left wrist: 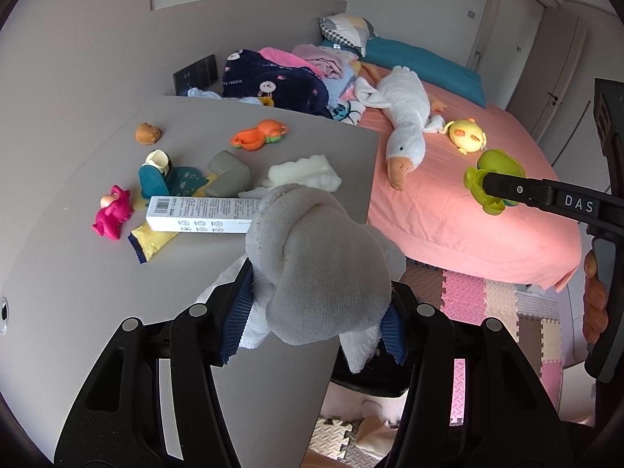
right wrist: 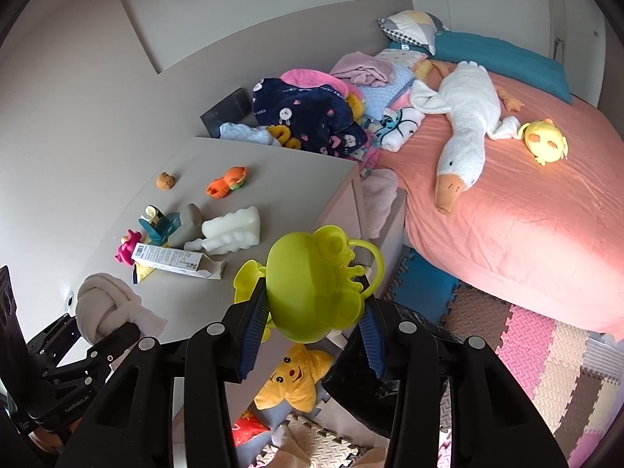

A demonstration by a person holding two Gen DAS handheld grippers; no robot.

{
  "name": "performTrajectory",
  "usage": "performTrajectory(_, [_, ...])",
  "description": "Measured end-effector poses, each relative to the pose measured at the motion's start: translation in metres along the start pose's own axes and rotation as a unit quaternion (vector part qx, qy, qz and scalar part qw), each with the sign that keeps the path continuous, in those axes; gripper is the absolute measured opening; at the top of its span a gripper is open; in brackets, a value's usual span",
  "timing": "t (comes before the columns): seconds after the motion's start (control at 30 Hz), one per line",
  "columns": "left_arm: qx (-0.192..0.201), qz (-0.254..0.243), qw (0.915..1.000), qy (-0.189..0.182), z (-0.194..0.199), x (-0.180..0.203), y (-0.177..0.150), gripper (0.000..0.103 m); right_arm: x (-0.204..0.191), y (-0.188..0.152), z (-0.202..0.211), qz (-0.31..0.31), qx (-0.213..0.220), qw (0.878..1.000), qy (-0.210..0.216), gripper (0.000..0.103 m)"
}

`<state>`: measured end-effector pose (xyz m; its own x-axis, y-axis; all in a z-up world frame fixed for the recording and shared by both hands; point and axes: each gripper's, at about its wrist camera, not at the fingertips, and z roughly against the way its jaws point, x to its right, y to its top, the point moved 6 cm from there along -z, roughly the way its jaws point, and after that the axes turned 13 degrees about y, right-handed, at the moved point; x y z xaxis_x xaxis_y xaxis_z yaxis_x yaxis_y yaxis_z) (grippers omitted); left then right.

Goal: Collect trash
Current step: 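Carry cloth and frog toy over the bin and open both tools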

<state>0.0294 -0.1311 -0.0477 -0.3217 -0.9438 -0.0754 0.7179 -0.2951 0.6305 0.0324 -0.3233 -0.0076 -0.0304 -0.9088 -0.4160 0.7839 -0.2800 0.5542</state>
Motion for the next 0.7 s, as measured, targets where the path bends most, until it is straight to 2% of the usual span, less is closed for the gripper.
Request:
performTrajectory(0.3, [-0.003, -0.046, 0.9981, -0.041, -0.005, 0.051, 0.006, 0.056, 0.034, -0.006, 0.024, -0.03, 0.015, 0.999, -0.026, 0.045])
performTrajectory(0.7, [-0.019, -0.096, 0.9914, -0.088, -0.012, 0.109, 0.005, 0.056, 0.072, -0.014, 0.047, -0.056, 0.017, 0.997, -0.058, 0.045])
